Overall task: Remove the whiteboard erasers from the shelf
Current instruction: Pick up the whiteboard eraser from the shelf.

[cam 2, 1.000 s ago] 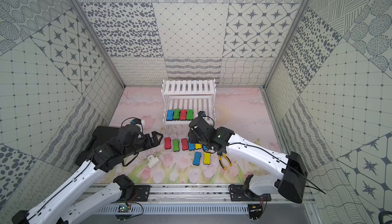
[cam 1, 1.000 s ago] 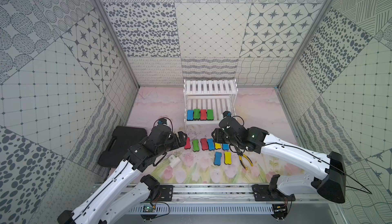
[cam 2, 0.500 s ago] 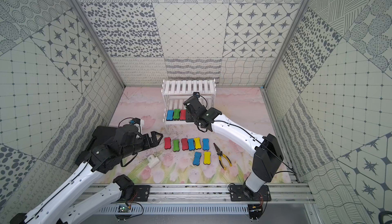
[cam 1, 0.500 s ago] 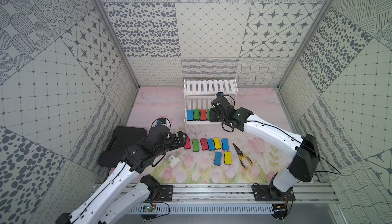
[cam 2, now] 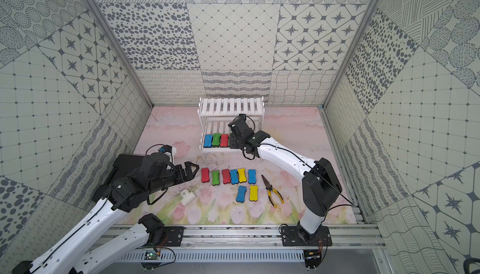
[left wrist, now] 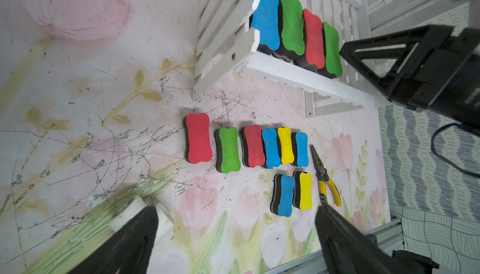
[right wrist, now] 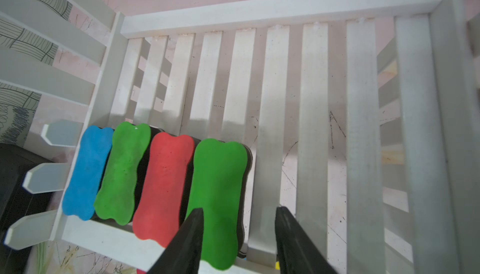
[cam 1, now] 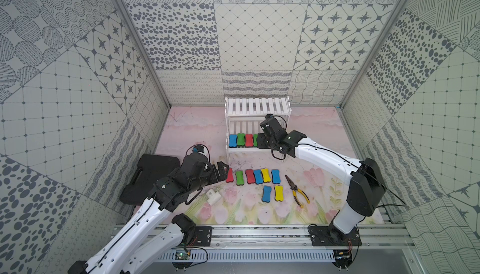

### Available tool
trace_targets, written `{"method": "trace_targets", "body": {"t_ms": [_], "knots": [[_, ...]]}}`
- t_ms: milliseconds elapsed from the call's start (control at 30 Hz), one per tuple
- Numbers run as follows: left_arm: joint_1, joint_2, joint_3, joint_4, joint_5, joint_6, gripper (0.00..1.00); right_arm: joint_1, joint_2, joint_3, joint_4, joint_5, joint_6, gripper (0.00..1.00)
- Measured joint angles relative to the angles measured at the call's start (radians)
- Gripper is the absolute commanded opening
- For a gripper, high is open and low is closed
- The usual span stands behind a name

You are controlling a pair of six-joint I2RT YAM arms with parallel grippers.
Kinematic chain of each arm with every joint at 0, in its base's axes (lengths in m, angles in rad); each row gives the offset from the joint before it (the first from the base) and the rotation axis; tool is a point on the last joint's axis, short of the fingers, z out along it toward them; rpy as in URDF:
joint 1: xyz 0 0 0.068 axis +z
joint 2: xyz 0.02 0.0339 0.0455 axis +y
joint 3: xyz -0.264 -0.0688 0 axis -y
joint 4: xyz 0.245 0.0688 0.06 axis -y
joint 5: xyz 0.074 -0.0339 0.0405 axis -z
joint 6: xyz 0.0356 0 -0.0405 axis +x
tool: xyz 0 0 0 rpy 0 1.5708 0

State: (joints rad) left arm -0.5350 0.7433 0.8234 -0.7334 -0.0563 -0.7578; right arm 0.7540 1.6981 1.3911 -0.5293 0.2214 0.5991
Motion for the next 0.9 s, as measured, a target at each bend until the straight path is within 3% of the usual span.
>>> {"method": "trace_targets", "body": {"t_ms": [500,900], "knots": [[0.000,0.002,0.000,-0.005,0.000,0.003,1.00,-0.034,-0.011,-0.041,0.038,-0.013,-0.005,0.48],[0.000,0.002,0.000,-0.006,0.000,0.003,0.99,-0.007,-0.011,0.010,0.003,-0.024,-0.060,0.58]]}}
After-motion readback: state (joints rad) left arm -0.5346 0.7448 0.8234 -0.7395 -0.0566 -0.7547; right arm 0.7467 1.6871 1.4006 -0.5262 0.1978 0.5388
